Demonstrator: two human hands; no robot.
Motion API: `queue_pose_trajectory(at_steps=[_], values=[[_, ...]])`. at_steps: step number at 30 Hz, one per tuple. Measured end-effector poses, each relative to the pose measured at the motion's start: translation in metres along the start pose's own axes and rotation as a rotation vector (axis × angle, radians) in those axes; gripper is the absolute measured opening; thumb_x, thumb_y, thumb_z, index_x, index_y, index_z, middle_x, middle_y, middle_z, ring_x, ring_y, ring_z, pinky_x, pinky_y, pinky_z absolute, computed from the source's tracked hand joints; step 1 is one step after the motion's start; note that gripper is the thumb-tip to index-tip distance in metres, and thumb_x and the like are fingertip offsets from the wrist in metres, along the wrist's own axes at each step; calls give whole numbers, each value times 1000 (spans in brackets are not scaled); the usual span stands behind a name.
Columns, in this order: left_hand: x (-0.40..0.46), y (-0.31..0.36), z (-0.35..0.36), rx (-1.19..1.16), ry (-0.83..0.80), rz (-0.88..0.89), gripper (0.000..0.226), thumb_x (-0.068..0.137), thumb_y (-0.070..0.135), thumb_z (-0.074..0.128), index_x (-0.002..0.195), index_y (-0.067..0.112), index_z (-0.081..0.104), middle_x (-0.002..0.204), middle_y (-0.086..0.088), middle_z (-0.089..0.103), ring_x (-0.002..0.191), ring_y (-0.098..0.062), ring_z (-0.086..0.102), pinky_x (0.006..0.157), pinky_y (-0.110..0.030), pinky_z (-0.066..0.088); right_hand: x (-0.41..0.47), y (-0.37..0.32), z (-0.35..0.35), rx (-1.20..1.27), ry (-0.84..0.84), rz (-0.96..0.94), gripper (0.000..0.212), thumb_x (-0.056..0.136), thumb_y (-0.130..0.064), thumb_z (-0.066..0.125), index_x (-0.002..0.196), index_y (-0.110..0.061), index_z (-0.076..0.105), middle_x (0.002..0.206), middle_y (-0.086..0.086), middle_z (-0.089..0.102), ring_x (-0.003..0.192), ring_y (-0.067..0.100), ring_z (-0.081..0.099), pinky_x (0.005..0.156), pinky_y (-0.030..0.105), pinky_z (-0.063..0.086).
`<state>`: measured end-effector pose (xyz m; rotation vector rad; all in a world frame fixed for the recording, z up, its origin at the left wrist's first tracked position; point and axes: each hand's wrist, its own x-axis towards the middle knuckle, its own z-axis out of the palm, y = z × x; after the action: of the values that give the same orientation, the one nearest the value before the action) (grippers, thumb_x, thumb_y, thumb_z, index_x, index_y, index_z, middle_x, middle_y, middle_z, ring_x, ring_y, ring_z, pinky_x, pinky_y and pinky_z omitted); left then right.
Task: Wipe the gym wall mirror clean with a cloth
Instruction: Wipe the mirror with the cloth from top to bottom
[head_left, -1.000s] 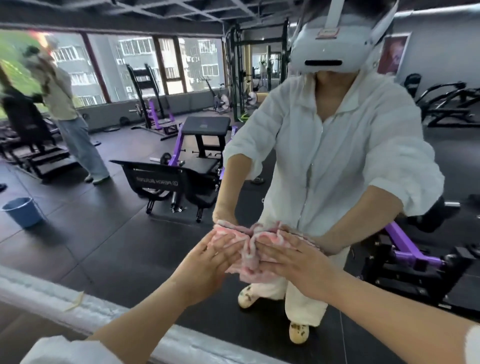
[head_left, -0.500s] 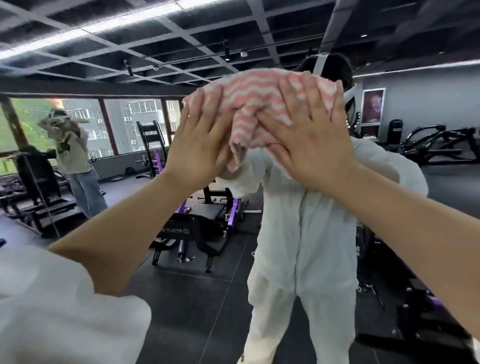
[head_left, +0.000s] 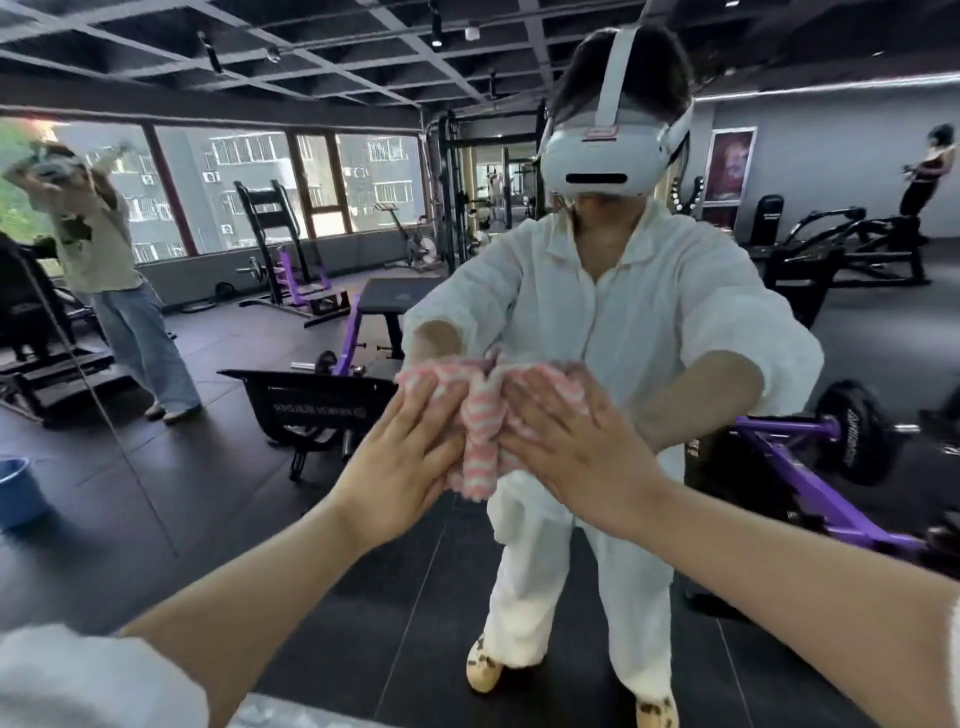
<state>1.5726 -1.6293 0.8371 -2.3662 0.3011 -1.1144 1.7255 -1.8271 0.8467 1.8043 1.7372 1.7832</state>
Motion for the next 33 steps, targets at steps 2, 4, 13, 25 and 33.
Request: queue_pose_trajectory(at_steps=[2, 4, 13, 25, 33], values=[[-30, 20, 10, 19, -119, 2, 50, 81, 25, 42, 129, 10, 42, 154, -19, 16, 144, -41, 6, 116, -51, 10, -24, -30, 11, -13, -108, -117, 62, 88, -22, 40, 148, -21, 27, 160, 13, 8, 147, 34, 3, 117, 55, -8], [-56, 41, 16, 30, -276, 3, 61, 74, 26, 43, 133, 9, 41, 149, -19, 27, 139, -43, 19, 114, -51, 13, -49, -56, 15, -61, -244, -257, 76, 83, -32, 51, 152, -28, 19, 159, 14, -13, 146, 34, -12, 115, 55, -16], [-44, 49, -13, 11, -246, -215, 58, 87, 31, 36, 135, -3, 37, 136, -22, 51, 132, -37, 32, 115, -46, 9, -25, -27, 6, 57, -142, -270, 86, 63, -32, 83, 137, -26, 41, 155, 3, 13, 147, 26, -13, 118, 51, -8], [112, -76, -89, -16, 53, -585, 67, 94, 47, 21, 152, 13, 16, 155, -29, 7, 139, -54, 0, 115, -56, 6, 142, 83, -52, -14, 63, 242, 57, 96, -50, 26, 149, -29, 32, 157, 16, 24, 142, 42, 19, 110, 59, -2], [16, -25, -34, -76, -62, -441, 55, 93, 31, 36, 142, 10, 22, 150, -35, 19, 138, -54, 12, 111, -63, 21, 77, -1, -7, 8, 82, 67, 54, 98, -38, 36, 148, -19, 31, 156, 15, 24, 141, 37, 18, 115, 56, 4]])
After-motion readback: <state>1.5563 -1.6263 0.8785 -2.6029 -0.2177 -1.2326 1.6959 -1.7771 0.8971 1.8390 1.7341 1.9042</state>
